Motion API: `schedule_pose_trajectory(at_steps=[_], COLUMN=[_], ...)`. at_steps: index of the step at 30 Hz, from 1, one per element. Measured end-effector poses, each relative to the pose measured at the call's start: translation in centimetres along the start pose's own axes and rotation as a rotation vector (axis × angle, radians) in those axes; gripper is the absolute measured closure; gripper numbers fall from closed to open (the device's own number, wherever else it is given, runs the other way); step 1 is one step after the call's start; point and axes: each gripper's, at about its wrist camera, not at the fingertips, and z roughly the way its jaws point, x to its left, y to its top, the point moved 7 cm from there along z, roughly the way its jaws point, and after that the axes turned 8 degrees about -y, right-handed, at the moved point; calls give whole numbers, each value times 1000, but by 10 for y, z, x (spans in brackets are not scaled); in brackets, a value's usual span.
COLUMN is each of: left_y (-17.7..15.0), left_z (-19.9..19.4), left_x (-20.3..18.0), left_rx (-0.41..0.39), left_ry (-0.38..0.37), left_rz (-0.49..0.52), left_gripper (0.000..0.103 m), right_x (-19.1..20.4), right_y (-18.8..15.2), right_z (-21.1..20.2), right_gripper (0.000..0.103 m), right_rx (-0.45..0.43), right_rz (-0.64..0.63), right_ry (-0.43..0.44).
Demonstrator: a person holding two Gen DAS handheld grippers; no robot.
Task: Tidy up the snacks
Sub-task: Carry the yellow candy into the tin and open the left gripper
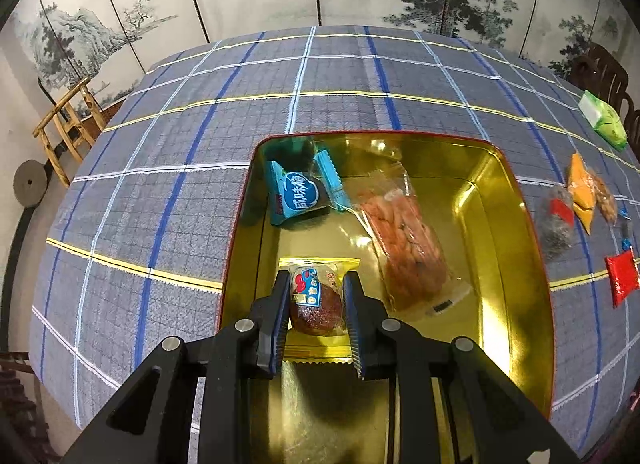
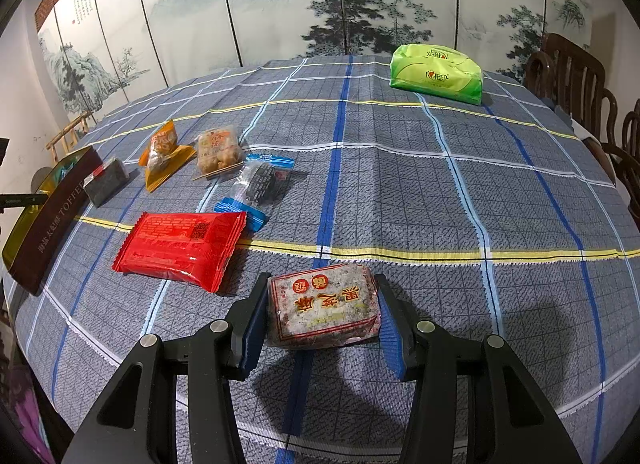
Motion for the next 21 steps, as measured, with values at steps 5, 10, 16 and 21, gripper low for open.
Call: schedule_pose_trajectory(at_steps=[5, 10, 16, 21], left_y=[4, 3, -4, -14], left_z=[1, -2, -20, -40], left_x=[1, 1, -12, -29], left_rx=[-9, -14, -55, -91], left_ry=[12, 9, 20, 15], left_rz=[12, 3, 22, 21], left_gripper=[82, 82, 81, 79], right_x=[0, 0, 0, 0], right_y=[0, 0, 0, 0], right_z=[0, 0, 0, 0], right_gripper=[53, 53, 53, 53], right_rx=[0, 0, 1, 1], right_rz=[0, 0, 0, 0], right_ry=[0, 0, -1, -2])
